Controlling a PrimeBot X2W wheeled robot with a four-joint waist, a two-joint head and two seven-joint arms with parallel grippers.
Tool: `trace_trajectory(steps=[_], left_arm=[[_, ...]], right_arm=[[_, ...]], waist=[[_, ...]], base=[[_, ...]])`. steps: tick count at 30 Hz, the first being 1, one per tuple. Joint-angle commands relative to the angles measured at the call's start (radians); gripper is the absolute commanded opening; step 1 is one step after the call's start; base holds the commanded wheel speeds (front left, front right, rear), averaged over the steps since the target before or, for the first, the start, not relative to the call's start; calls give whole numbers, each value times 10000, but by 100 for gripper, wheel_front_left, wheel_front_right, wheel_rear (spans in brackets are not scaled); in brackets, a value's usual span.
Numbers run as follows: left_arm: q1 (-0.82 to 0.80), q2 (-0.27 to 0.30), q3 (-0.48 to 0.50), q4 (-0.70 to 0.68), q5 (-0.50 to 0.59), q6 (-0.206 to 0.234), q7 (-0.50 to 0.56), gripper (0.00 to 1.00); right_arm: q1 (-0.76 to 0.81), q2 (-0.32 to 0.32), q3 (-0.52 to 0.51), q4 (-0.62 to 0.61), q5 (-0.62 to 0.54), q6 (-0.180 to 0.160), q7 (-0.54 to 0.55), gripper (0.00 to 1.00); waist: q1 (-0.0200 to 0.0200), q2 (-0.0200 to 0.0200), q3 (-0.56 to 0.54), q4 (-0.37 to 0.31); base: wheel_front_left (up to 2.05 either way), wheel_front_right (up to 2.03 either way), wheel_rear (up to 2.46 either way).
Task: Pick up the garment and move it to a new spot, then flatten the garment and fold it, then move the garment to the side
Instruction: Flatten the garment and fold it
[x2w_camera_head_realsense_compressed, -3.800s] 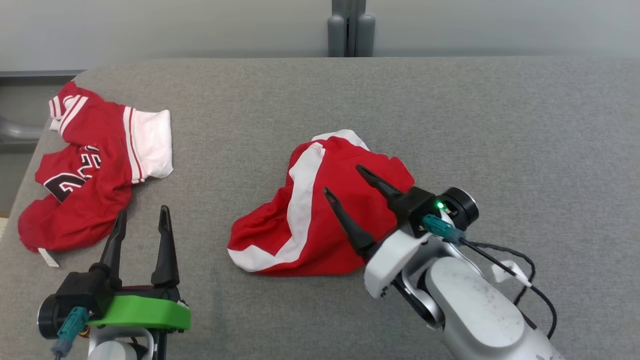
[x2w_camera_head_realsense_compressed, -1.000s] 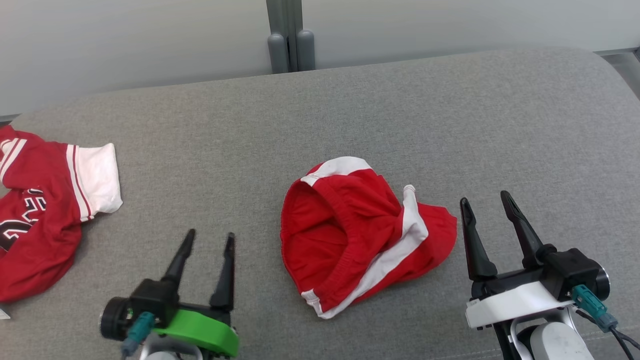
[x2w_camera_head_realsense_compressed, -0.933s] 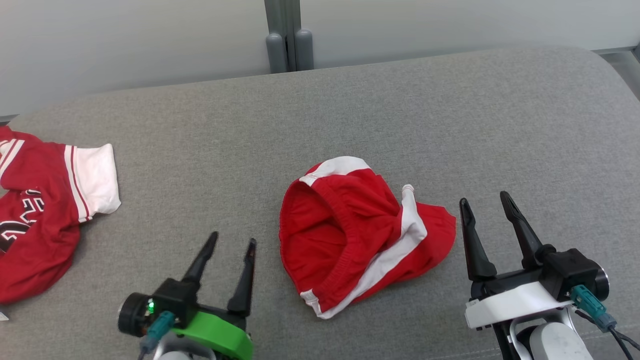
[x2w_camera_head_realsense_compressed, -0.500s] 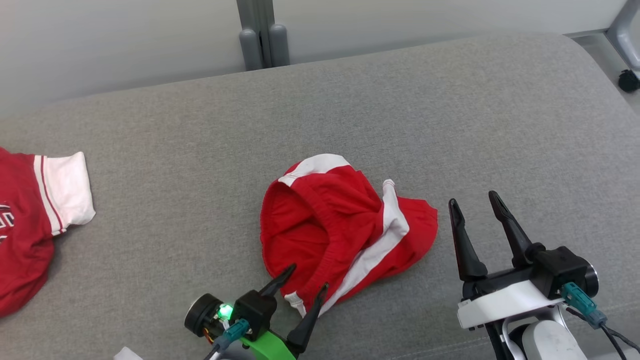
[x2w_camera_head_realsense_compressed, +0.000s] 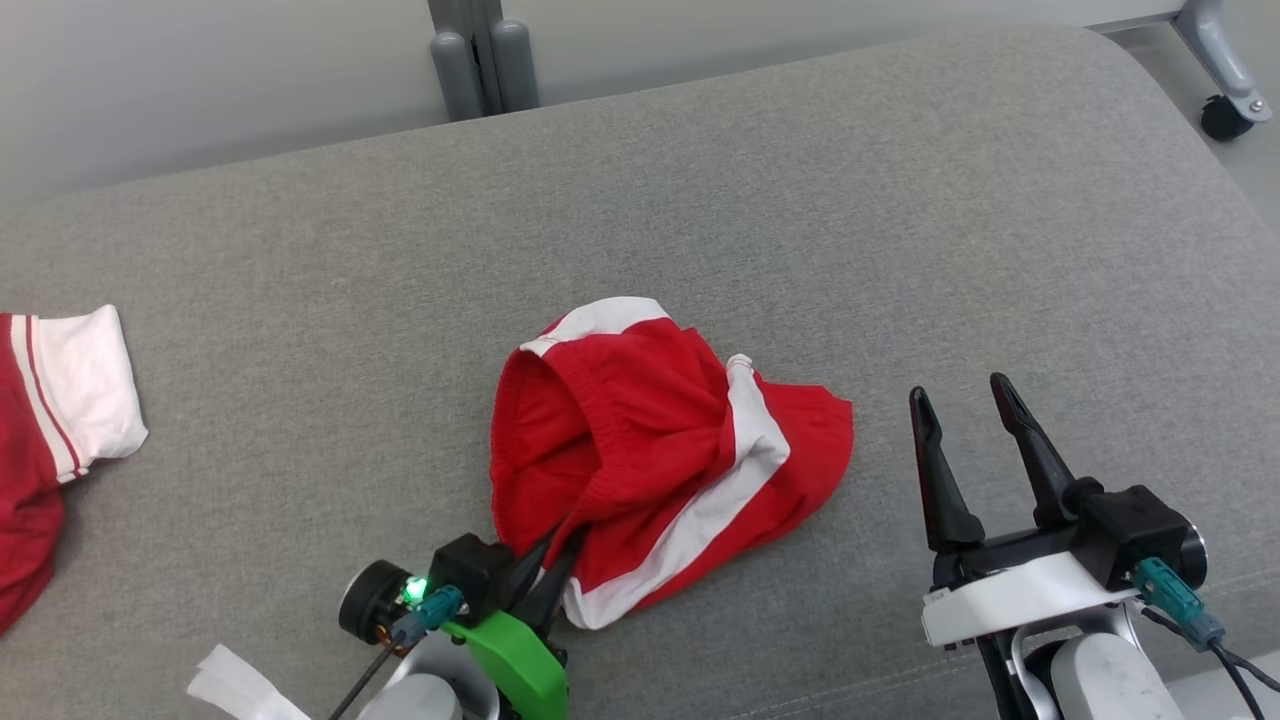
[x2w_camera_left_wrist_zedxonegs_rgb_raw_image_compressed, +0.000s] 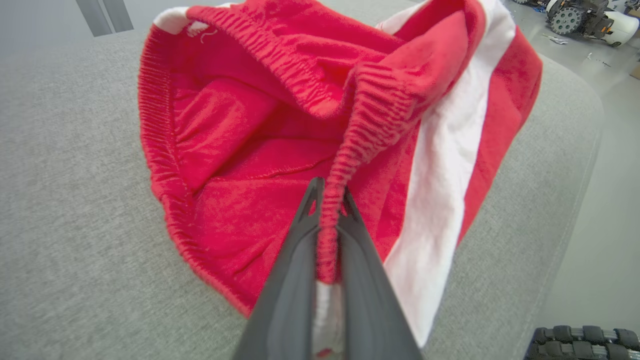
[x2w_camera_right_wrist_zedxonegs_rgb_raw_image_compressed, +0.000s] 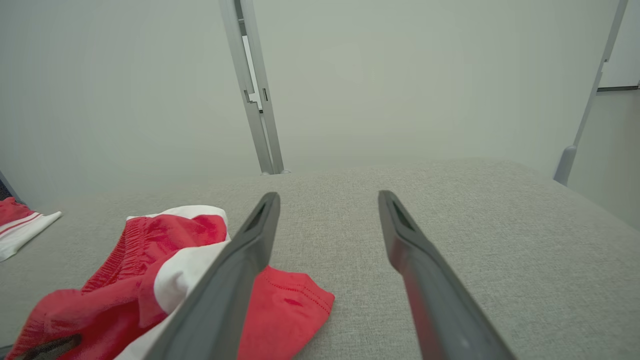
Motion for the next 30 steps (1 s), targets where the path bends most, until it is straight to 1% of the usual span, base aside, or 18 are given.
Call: trace_trajectory(steps=[1,5,9,13,14,15,21,30], left_arm=[[-143,136,166,-76,-25,63,-64,0],[-116,264,872,-582,-205,296,-87,0],[407,488,1735,-1166,-346,566,-81,0],[839,483,2184,-1213,-402,597,-74,0],[927,436,2239,-1211,-362,569,-75,23],[988,395,2283,-1224,-313,553,-75,100],[1198,51,2888,-1742,51,558,-76,100],[1704,-192,4342,-2722,718,525,-75,100]], right_arm=[[-11,9,1,-28,-20,1,-29,100],[-30,8,-42,-13,-55,1,-29,100],[-44,11,-73,55,-100,1,-29,100],[-39,9,-54,166,-63,1,-29,100],[-39,9,-43,197,-47,1,-29,100],[-45,11,-31,218,-34,1,-29,100],[-117,10,52,357,-47,1,-29,100],[-577,-97,539,1001,-34,1,-29,100]], waist=[[0,0,-10,137],[0,0,-48,359],[0,0,-65,508],[0,0,-91,578],[0,0,-98,596],[0,0,-105,611],[0,0,-212,791],[0,0,-509,1126]], base=[[0,0,0],[0,0,0],[0,0,0],[0,0,0],[0,0,0],[0,0,0],[0,0,0],[0,0,0]])
